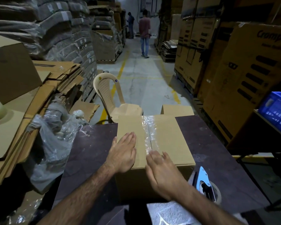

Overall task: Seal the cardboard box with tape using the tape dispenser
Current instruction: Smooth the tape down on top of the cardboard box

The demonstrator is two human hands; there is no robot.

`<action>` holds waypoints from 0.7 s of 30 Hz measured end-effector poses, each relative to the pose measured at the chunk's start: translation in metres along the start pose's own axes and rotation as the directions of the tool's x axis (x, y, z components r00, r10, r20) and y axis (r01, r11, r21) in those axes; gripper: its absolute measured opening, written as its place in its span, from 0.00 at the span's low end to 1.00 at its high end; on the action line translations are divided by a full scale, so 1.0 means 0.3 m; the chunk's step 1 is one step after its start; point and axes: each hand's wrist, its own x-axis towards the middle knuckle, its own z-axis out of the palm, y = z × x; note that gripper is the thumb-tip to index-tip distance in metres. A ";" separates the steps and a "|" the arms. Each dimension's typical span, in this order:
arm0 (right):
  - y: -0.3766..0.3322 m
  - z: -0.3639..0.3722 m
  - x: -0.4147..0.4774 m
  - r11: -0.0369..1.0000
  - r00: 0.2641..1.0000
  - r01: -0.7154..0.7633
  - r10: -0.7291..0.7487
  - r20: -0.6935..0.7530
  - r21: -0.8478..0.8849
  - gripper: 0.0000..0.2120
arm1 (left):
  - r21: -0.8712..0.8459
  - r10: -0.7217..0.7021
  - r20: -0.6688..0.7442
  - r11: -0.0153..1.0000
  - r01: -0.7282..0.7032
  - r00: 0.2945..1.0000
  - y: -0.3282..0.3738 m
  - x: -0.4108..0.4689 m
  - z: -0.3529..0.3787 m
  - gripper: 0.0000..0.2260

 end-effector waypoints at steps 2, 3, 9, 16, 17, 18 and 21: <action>-0.015 -0.021 -0.060 0.998 0.999 -0.033 0.032 0.005 0.062 0.29 | 0.000 0.005 -0.017 1.000 -0.005 1.000 0.003 -0.001 0.003 0.25; 0.007 -0.028 -0.033 0.999 0.999 -0.039 0.037 0.040 0.035 0.26 | 0.002 0.007 -0.018 1.000 -0.007 1.000 0.003 -0.003 0.005 0.25; 0.106 -0.003 0.207 0.991 0.985 -0.114 0.122 0.123 -0.067 0.36 | 0.006 -0.001 0.017 1.000 0.001 1.000 -0.006 0.003 0.001 0.25; 0.016 -0.019 -0.023 0.999 0.997 -0.048 0.049 0.061 -0.022 0.34 | -0.020 -0.002 0.004 1.000 0.002 1.000 0.004 -0.002 0.002 0.25; 0.039 -0.019 0.026 0.997 0.994 -0.062 0.065 0.087 -0.041 0.29 | -0.016 0.002 0.007 1.000 -0.002 1.000 0.003 -0.004 0.002 0.25; 0.071 -0.017 0.088 0.995 0.988 -0.085 0.092 0.123 -0.058 0.27 | -0.014 0.003 0.008 1.000 -0.003 1.000 0.001 -0.004 0.002 0.25; 0.115 0.003 0.210 0.988 0.977 -0.133 0.144 0.159 -0.076 0.36 | -0.022 -0.009 0.011 1.000 0.009 1.000 -0.003 -0.001 -0.003 0.25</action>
